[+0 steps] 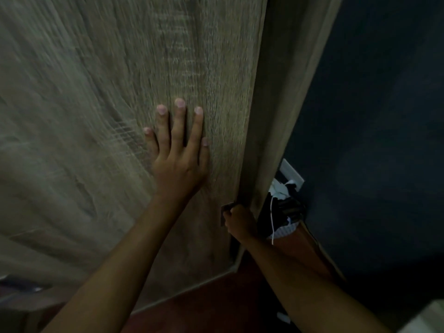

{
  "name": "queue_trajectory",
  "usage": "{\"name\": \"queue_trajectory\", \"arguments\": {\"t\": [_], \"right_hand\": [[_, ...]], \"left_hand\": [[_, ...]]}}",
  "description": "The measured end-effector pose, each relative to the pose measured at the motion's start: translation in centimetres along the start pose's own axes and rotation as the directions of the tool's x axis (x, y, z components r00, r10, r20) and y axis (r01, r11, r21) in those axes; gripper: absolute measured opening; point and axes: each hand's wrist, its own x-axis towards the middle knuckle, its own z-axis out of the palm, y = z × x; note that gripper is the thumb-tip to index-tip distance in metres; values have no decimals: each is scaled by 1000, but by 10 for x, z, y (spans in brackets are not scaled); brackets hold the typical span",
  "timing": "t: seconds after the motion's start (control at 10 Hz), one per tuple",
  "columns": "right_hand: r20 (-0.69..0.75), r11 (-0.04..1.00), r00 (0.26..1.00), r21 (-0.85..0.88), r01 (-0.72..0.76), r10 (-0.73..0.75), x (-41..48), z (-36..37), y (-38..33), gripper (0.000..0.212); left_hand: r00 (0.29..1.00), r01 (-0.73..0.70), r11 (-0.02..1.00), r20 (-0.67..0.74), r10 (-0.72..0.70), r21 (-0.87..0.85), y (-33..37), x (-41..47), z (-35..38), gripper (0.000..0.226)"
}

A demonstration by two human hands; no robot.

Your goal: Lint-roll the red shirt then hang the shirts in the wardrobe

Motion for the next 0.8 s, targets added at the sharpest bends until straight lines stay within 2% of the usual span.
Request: {"name": "queue_trajectory", "arguments": {"t": [0.3,0.5,0.6,0.7,0.8], "right_hand": [[59,999,998,-50,10,-7,24,-36,33,32],[39,997,997,41,-63,62,46,-27,56,38],[32,988,992,89,-127,125,43,-33,52,35],[122,975,981,145,-166,149,30,-58,42,32],[245,959,963,227,-168,110,10,-88,48,49]], "left_hand": [[1000,10,1000,-16,-10,2,44,7,21,60],[1000,4,1000,-14,-4,-21,56,12,24,59],[1000,16,999,22,-15,-36,62,10,23,59],[997,32,994,79,-24,-104,66,18,11,65],[990,9,964,138,29,-267,82,20,-5,72]]}}
